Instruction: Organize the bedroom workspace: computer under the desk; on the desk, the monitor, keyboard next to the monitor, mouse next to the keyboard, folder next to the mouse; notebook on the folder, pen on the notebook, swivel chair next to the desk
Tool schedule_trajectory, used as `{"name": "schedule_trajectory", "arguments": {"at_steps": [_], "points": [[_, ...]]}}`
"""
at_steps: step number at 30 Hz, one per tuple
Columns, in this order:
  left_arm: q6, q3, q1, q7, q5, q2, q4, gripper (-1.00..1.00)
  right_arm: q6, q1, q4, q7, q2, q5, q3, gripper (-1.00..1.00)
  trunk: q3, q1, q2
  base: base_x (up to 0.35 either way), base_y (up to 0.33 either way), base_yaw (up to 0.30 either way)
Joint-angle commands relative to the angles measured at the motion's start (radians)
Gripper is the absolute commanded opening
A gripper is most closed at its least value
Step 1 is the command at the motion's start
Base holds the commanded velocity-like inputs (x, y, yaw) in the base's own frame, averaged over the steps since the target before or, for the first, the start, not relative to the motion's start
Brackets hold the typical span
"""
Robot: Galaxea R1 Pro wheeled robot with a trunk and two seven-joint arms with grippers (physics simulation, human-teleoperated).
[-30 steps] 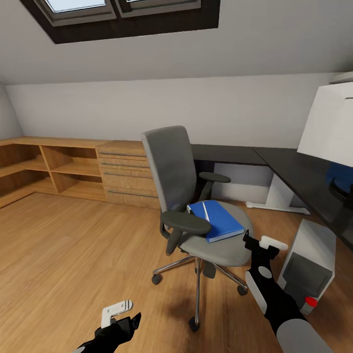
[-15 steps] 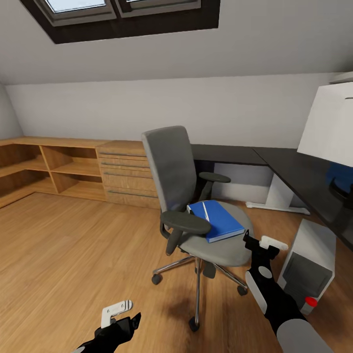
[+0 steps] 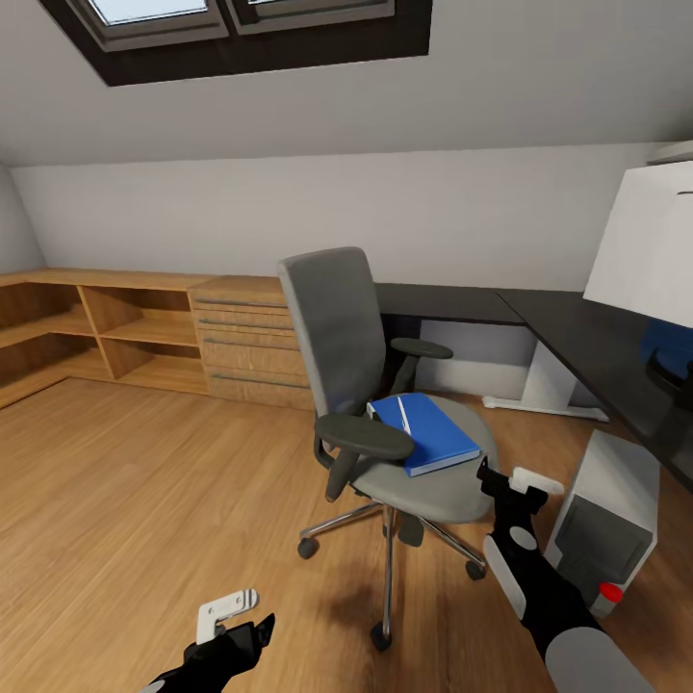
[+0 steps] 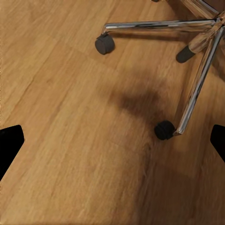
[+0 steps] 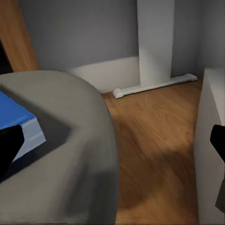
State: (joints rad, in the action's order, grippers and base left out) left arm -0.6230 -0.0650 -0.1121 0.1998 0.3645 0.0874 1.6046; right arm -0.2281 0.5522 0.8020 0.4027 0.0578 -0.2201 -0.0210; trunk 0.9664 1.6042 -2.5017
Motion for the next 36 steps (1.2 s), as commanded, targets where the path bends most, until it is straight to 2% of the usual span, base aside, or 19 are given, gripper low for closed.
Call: {"name": "schedule_trajectory", "arguments": {"at_steps": [1,5,7,10,11,14,15,20,25,34,36], "points": [[-0.003,0.002,0.0,0.009,0.011,0.0,0.001,1.0,-0.006,0.0,-0.002,-0.007,0.002,-0.014,0.0,1.0,0.001,0.0,0.0,0.0,0.0,0.0],[-0.003,0.01,0.0,0.009,0.011,0.0,0.001,1.0,0.001,0.001,-0.006,-0.041,0.008,-0.07,0.039,1.0,0.001,0.0,0.0,0.0,0.0,0.0],[-0.003,0.013,0.0,0.009,0.011,0.0,0.001,1.0,0.009,0.001,-0.007,-0.062,0.017,-0.127,0.066,1.0,0.001,0.0,0.0,0.0,0.0,0.0],[-0.003,0.014,0.0,0.009,0.011,0.0,0.001,1.0,0.028,0.0,-0.007,-0.093,0.034,-0.182,0.079,1.0,0.001,0.0,0.0,0.0,0.0,0.0],[-0.003,0.014,0.0,0.009,0.011,0.0,0.001,1.0,0.048,0.001,-0.007,-0.113,0.042,-0.212,0.082,1.0,0.001,0.0,0.0,0.0,0.0,0.0],[-0.003,0.014,0.0,0.009,0.011,0.0,0.001,1.0,0.083,0.001,-0.007,-0.149,0.051,-0.26,0.085,1.0,0.001,0.0,0.0,0.0,0.0,0.0],[-0.003,0.014,0.0,0.009,0.011,0.0,0.001,1.0,0.105,0.0,-0.007,-0.175,0.054,-0.292,0.087,1.0,0.001,0.0,0.0,0.0,0.0,0.0],[-0.003,0.014,0.0,0.009,0.011,0.0,0.001,1.0,0.142,0.0,-0.006,-0.237,0.061,-0.366,0.091,1.0,0.001,0.0,0.0,0.0,0.0,0.0],[-0.003,0.014,0.0,0.009,0.011,0.0,0.001,1.0,0.152,0.0,-0.006,-0.257,0.068,-0.409,0.1,1.0,0.001,0.0,0.0,0.0,0.0,0.0],[-0.003,0.013,0.0,0.009,0.011,0.0,0.001,1.0,0.181,0.0,-0.006,-0.279,0.077,-0.518,0.109,1.0,0.001,0.0,0.0,0.0,0.0,0.0],[-0.003,0.012,0.0,0.009,0.011,0.0,0.001,1.0,0.201,0.0,-0.006,-0.304,0.087,-0.544,0.112,1.0,0.001,0.0,0.0,0.0,0.0,0.0]]}}
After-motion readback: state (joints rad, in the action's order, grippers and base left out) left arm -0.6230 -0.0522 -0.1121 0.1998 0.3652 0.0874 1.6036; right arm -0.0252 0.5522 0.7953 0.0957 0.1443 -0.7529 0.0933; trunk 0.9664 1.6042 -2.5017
